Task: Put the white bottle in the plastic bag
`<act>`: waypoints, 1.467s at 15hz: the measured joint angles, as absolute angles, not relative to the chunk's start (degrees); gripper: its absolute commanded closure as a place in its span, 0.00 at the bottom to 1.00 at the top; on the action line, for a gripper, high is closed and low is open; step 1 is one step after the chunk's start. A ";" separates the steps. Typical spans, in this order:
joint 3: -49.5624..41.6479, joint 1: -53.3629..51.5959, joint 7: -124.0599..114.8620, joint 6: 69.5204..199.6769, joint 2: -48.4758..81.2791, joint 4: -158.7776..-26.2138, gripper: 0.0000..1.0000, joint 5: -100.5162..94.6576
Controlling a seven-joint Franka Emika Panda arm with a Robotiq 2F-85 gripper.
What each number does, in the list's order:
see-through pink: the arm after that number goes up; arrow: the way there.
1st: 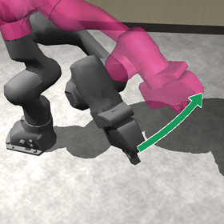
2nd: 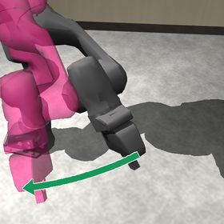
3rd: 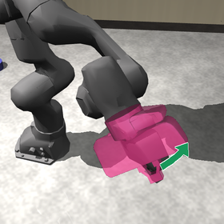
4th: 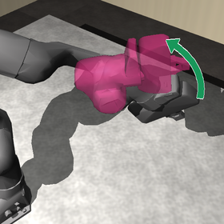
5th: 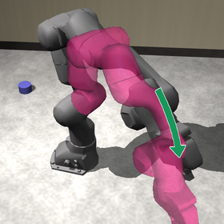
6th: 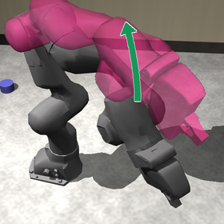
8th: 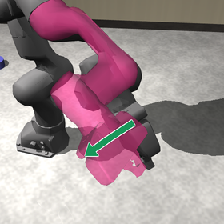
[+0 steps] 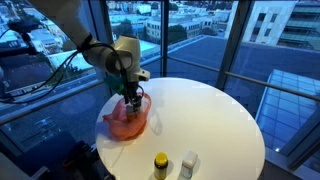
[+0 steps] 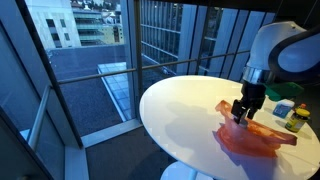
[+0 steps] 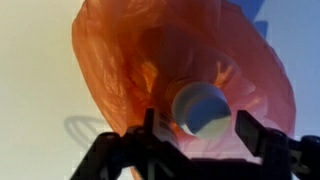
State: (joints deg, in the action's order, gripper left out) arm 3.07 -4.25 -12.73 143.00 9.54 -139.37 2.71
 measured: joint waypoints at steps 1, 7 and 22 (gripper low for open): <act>2.98 -4.21 -12.62 142.13 9.14 -139.37 0.00 2.72; 1.20 -2.70 -12.33 133.45 3.88 -139.47 0.00 2.61; -2.75 3.22 -12.36 116.63 -12.52 -135.59 0.00 -1.88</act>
